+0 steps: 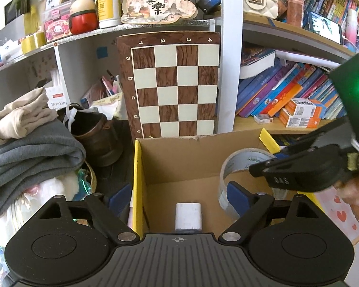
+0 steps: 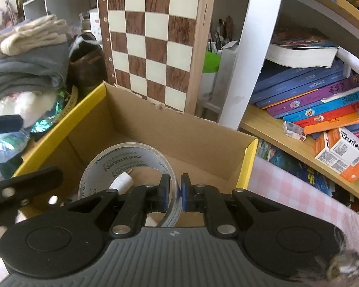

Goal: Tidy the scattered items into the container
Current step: 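Lower the tape roll into the yellow box and open the right gripper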

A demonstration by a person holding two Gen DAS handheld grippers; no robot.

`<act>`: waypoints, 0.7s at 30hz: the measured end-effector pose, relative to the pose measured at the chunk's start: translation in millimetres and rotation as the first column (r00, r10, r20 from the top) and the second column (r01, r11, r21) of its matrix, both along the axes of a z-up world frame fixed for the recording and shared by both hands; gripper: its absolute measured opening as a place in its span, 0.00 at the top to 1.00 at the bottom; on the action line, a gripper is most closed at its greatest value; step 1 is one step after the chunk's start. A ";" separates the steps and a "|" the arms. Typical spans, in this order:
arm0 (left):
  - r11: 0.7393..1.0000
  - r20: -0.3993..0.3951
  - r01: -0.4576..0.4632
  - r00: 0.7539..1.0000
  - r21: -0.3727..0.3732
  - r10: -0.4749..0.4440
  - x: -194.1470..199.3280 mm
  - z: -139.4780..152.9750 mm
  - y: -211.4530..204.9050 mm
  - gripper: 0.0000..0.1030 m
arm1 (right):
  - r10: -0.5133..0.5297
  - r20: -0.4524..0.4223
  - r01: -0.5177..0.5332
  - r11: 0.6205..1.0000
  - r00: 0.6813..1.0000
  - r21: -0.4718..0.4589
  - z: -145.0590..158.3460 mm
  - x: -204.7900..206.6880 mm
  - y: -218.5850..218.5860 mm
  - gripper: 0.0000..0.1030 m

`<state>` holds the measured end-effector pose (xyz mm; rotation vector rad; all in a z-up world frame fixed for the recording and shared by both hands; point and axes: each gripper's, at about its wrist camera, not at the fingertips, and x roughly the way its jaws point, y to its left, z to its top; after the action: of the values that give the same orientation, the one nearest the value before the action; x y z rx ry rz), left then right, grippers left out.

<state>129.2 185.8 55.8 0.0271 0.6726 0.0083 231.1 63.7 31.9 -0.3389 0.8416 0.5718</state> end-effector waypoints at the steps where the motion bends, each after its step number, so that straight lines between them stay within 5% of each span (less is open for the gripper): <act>1: 1.000 -0.001 0.002 1.000 0.004 -0.002 -0.4 -0.3 0.4 0.14 | 0.004 0.001 -0.004 1.000 1.000 -0.011 -1.7 1.9 1.4 0.91; 21: 0.999 -0.031 0.025 0.999 -0.031 -0.026 -0.9 -7.8 4.4 0.14 | 0.087 0.020 -0.080 0.969 0.996 -0.235 -44.3 39.9 48.6 0.90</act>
<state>128.2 190.2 47.9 0.0061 0.7040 -0.0268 271.0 112.3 -12.4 -0.5997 0.8702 0.5454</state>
